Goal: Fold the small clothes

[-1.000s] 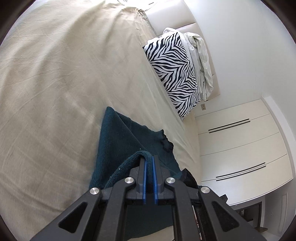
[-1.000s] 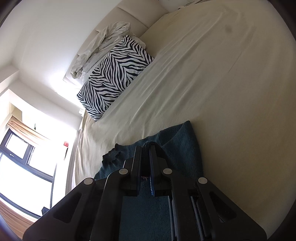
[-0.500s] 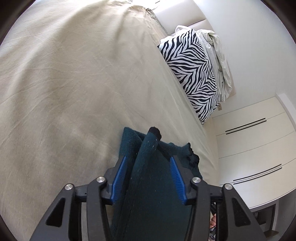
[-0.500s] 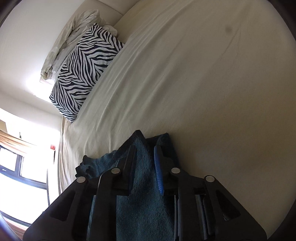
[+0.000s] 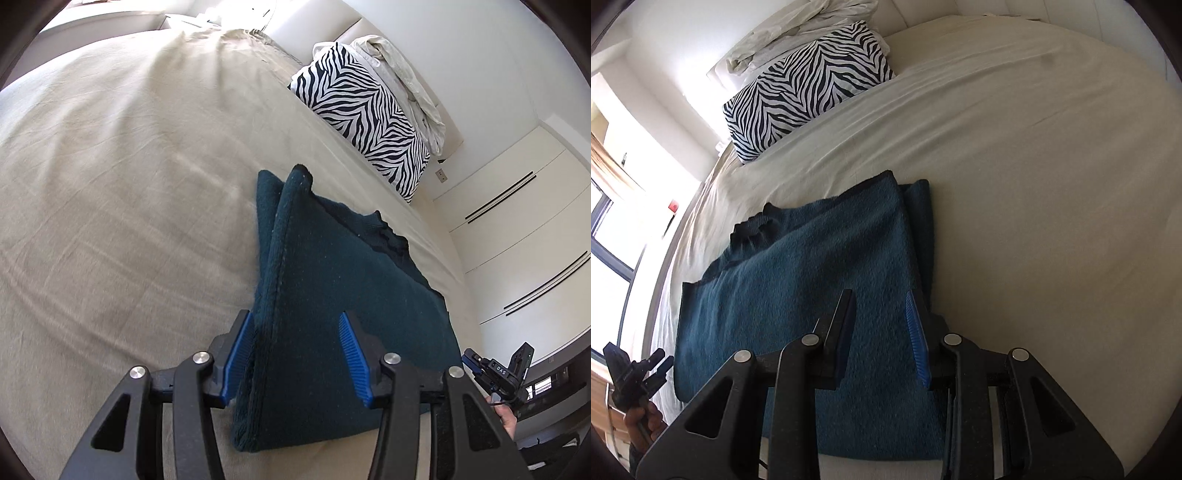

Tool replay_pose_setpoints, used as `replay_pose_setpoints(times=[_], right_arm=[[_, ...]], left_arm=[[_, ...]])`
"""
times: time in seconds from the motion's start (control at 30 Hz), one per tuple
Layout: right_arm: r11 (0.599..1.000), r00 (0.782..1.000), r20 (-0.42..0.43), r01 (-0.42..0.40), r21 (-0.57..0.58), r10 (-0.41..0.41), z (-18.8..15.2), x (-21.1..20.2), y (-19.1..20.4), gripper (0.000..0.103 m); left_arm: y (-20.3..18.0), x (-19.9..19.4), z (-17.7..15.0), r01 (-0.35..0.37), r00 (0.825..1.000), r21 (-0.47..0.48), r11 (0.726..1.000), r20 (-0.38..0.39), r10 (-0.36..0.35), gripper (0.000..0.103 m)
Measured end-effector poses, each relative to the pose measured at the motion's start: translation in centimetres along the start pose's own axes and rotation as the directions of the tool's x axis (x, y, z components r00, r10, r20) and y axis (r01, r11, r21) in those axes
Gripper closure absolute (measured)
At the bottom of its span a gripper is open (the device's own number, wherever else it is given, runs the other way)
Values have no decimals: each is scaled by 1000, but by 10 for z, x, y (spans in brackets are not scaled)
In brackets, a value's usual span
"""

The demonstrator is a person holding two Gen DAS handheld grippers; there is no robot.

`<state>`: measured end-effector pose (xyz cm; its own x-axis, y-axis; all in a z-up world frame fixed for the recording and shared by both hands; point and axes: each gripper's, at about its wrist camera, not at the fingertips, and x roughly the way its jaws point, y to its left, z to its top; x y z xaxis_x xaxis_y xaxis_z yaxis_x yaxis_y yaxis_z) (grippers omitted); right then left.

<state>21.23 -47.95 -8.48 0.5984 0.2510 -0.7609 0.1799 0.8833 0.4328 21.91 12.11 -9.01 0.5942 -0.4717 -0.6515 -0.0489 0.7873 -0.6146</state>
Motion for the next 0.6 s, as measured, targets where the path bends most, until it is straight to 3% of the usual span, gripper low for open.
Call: replay_pose_setpoints(times=[0.13, 0.17, 0.2, 0.27, 0.4, 0.5, 0.6], right_arm=[[1000, 1000, 5, -22, 17, 22, -22, -18, -8, 75], [1000, 1000, 10, -16, 17, 16, -25, -21, -9, 68], [1000, 1000, 19, -11, 14, 11, -28, -24, -9, 52], [1000, 998, 57, 9, 13, -10, -33, -33, -10, 43], [1000, 998, 65, 22, -12, -22, -38, -38, -11, 43], [993, 993, 52, 109, -53, -106, -40, -35, -11, 43], [993, 994, 30, 108, -50, -107, -43, -30, -16, 46]], left_arm=[[-8, -5, -17, -45, 999, 65, 997, 11, 44, 52], [-9, -5, -20, -55, 998, 79, 995, 10, 54, 52], [-9, -4, -22, -61, 998, 86, 994, 7, 60, 52], [-7, -3, -25, -67, 998, 86, 994, 5, 67, 54], [-2, -2, -25, -92, 996, 90, 992, 14, 91, 71], [1, -3, -25, -113, 994, 99, 989, 16, 111, 75], [2, -3, -27, -131, 991, 109, 985, 17, 130, 77]])
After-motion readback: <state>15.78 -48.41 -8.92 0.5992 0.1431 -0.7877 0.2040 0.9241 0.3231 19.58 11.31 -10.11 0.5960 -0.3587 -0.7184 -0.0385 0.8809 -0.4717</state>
